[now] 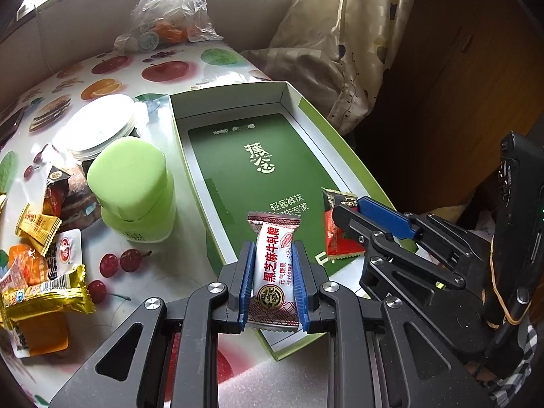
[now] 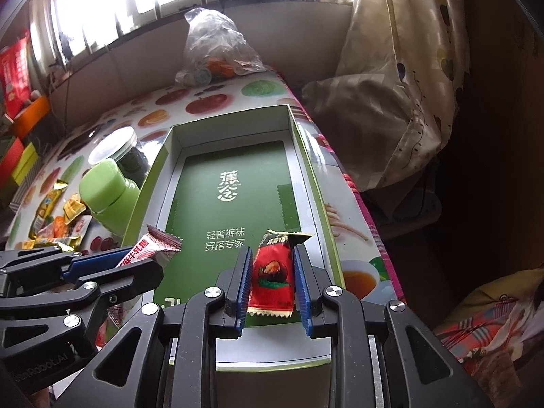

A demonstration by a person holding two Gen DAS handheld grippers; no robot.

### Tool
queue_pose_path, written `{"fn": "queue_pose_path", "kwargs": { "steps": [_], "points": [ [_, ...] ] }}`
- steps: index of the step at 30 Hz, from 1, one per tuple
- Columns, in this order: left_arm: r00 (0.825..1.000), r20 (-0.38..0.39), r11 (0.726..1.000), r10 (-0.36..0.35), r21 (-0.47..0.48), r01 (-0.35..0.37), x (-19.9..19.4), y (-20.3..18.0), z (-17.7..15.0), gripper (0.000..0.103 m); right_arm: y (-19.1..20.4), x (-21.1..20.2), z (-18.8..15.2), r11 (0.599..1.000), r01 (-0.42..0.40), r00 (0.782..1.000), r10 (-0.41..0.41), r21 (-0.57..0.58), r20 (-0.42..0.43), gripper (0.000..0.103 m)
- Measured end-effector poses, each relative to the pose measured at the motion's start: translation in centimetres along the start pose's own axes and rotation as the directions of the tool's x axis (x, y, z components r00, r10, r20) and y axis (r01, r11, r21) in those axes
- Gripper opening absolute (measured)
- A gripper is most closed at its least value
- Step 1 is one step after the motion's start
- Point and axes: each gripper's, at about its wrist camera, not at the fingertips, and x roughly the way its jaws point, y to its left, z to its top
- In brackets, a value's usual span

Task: Organize snacks
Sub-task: 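Open both tools to drop the snacks into the green box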

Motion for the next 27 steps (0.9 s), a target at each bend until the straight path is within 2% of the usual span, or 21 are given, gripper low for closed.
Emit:
{"fn": "queue_pose_path", "kwargs": {
  "steps": [6,12,14,16,27],
  "points": [
    [1.000,-0.016,1.000,-0.006,0.011,0.006,0.3,-0.2,0.0,0.023,-0.1,0.0,-0.1,1.000,-0.002,1.000,0.002,0.007,0.000,0.023],
    [1.000,-0.012,1.000,-0.009,0.014,0.009,0.3,0.0,0.0,0.024,-0.1,-0.2,-0.1,1.000,0.011,1.000,-0.011,0.008,0.002,0.028],
    [1.000,-0.008,1.000,-0.018,0.014,0.018,0.2,0.0,0.0,0.034,-0.2,-0.4,-0.1,1.000,0.009,1.000,-0.009,0.015,0.005,0.030],
    [0.999,-0.005,0.999,-0.034,0.013,0.035,0.1,0.0,-0.1,0.037,-0.2,-0.5,-0.1,1.000,0.000,1.000,0.000,0.024,0.007,0.031],
    [0.999,0.033,0.999,-0.036,0.012,0.036,-1.7,0.3,-0.8,0.037,0.2,-1.9,-0.4,0.999,0.011,1.000,-0.013,0.046,0.027,0.038]
  ]
}}
